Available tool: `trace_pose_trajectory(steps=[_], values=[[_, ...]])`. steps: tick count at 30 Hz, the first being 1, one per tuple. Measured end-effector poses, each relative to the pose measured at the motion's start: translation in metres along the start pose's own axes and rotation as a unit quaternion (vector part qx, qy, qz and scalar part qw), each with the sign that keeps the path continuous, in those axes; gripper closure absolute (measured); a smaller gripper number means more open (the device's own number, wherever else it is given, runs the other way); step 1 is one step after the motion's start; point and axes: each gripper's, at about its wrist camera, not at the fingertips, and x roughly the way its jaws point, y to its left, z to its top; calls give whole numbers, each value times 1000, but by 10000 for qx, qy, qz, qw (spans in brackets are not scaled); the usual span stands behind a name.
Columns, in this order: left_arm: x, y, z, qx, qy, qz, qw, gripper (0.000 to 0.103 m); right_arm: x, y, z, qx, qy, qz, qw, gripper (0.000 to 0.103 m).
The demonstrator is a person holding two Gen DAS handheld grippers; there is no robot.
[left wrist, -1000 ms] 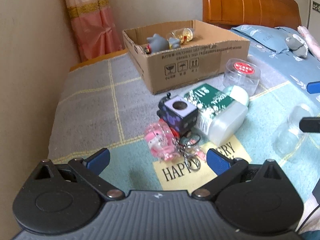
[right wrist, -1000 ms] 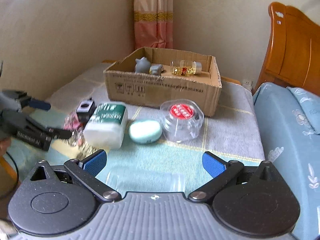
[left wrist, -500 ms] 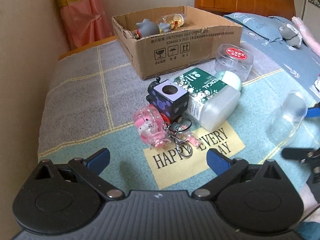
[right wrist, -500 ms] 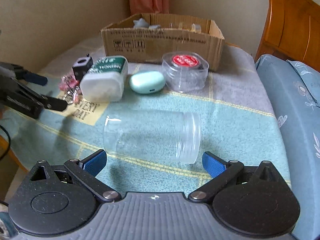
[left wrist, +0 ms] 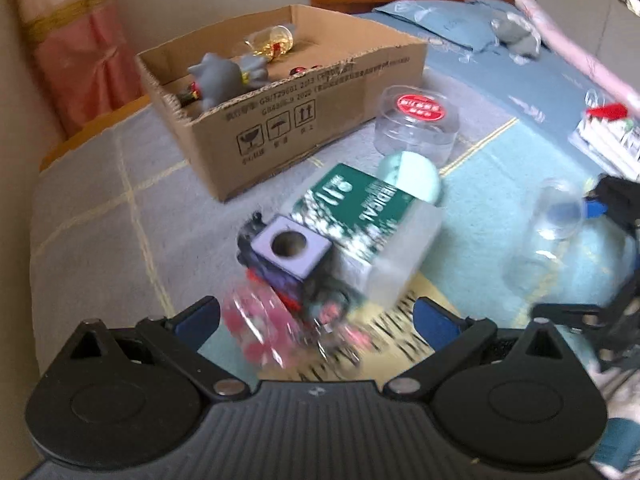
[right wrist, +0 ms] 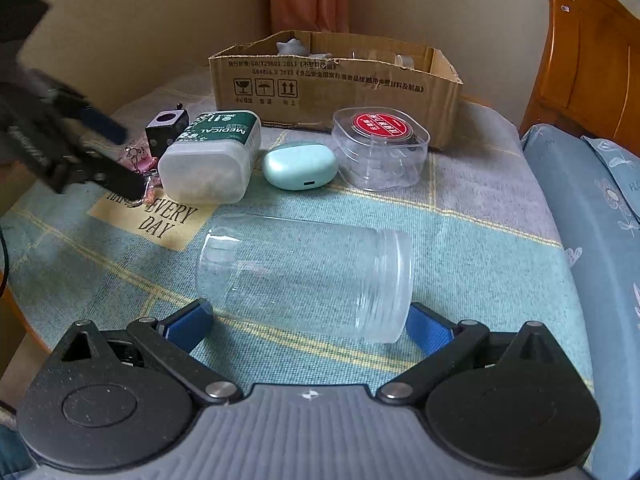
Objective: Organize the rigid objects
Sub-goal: 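Move the right tool to the clear jar while the left tool grasps the pink keychain, then grasp the clear plastic jar with the right tool while the left tool holds the keychain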
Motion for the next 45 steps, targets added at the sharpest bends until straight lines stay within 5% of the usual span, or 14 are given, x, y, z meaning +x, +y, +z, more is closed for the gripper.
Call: trace_pose_trajectory(steps=[7,13,18,30,45], values=[[10,-1,-1,96,227,-268,9993,1,-2,-1,-2,-48,-38,54,10000,0],[-8,-15,-24,97,443,-912,9948,1,-2,0,-4,-56,-61,64,9999,0],[-9,-19,-28,303,241,-373,9986,10,-3,0,-4,-48,-74,58,9999,0],[-14,-11,-28,19,121,-375,9992,52,-3,1,-5,-24,-82,29,10000,0],[-34,-27,-49,-452,321,-59,9984,53,-5,0,-9,-56,-174,67,9998,0]])
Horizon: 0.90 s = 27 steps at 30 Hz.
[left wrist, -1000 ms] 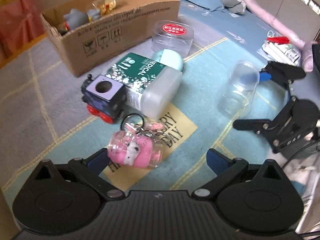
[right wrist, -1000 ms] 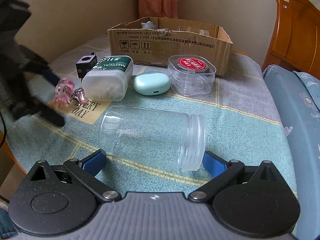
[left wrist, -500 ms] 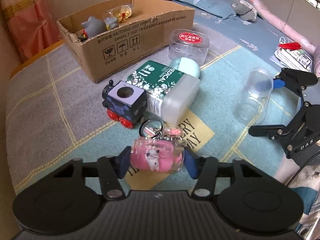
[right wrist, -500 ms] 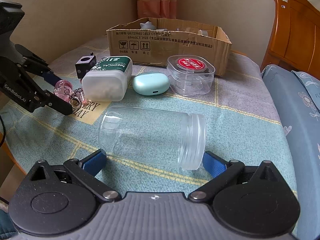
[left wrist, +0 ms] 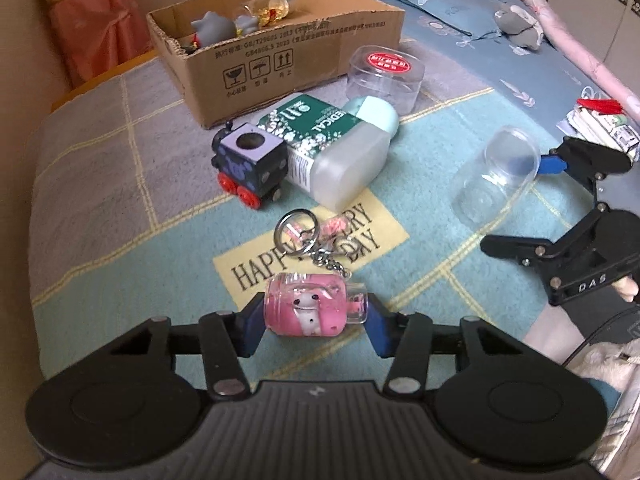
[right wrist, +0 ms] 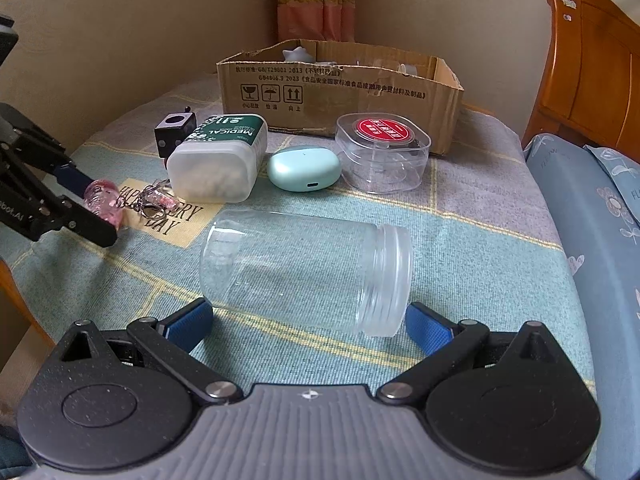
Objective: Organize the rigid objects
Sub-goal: 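Grasp the clear plastic jar with the right tool while the left tool holds the keychain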
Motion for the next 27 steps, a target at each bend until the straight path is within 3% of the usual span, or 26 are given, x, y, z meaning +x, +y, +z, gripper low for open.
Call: trace_pose_trajectory(steps=[6,17,27], values=[[3,-2,-4,-180,-128,98,9997,52,0,0,-1,9,-7,-5,10000,0],[1,-6,-9,-22,-248,205,9995,49,0,8,11,267,140,-127,9995,0],[4,-5,-6,-97,-346,156,9992,52,8,23,32,64,200,-291,9994,1]])
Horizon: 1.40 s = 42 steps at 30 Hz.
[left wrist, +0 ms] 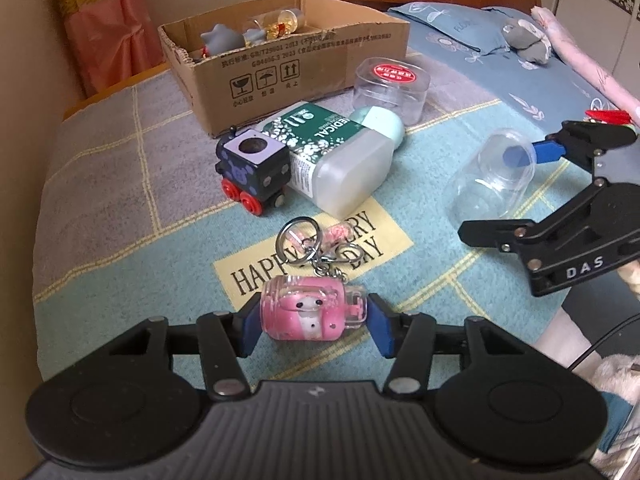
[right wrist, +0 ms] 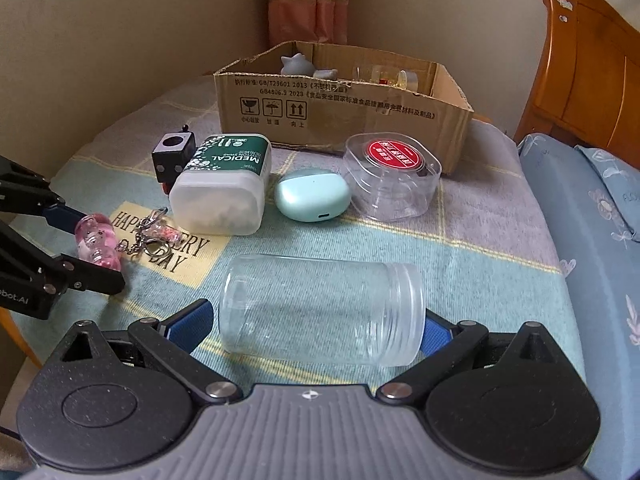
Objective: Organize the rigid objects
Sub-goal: 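Grasp the clear plastic jar with the right tool while the left tool holds the keychain, then carry the jar and keychain over the box and open both tools to drop them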
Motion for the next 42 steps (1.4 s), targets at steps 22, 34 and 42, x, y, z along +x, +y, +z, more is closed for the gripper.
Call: trace_pose_trajectory(steps=[22,34,42], values=[[-29,9,32,-40,71,-330,9994,53,-17,-30,34,-475,128,702,9963,9],[-51,6,74,133,-41,-427,9990,53,-28,-45,69,-829,-115,954,9919,9],[-66,11,120,227,-205,-512,9982,53,-26,-67,113,-764,-327,930,9922,9]])
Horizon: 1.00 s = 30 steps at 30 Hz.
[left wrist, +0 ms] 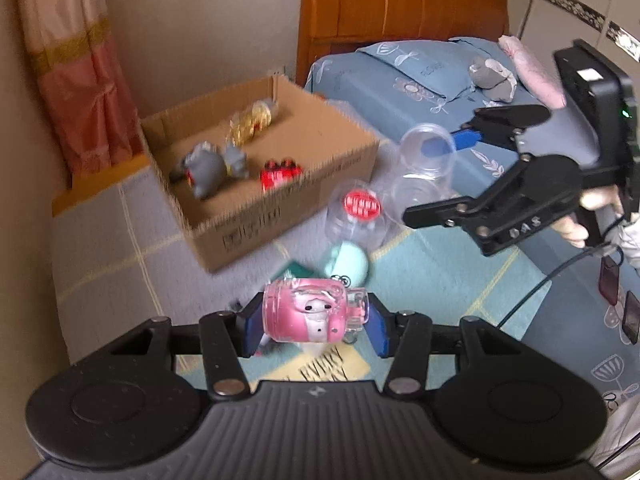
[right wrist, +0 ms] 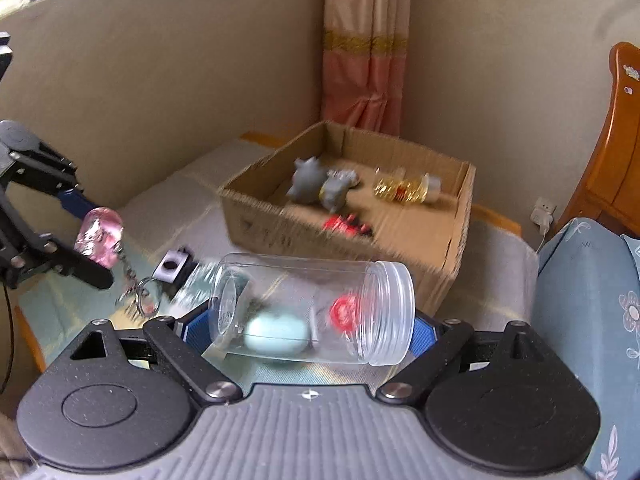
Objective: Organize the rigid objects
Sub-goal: 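Carry the jar and keychain over the box and open both tools to drop them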
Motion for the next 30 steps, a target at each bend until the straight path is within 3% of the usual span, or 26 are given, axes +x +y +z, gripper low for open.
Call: trace_pose_trajectory(steps=[5,14,26,27,30], values=[[-2,8,33,104,-236,103,9996,53,7,-20,28,170,-129,-108,9997,9],[23,37,84,73,-331,403,9986,53,36,-49,72,440,-197,-314,9983,9],[78,76,87,-293,13,576,9979,53,78,-75,91,636,33,-450,9970,9],[79,79,86,-325,-26,615,9976,50,82,-77,91,632,67,-455,9969,9],[80,85,82,-473,-96,728,9962,16,91,-80,93,631,142,-493,9967,9]])
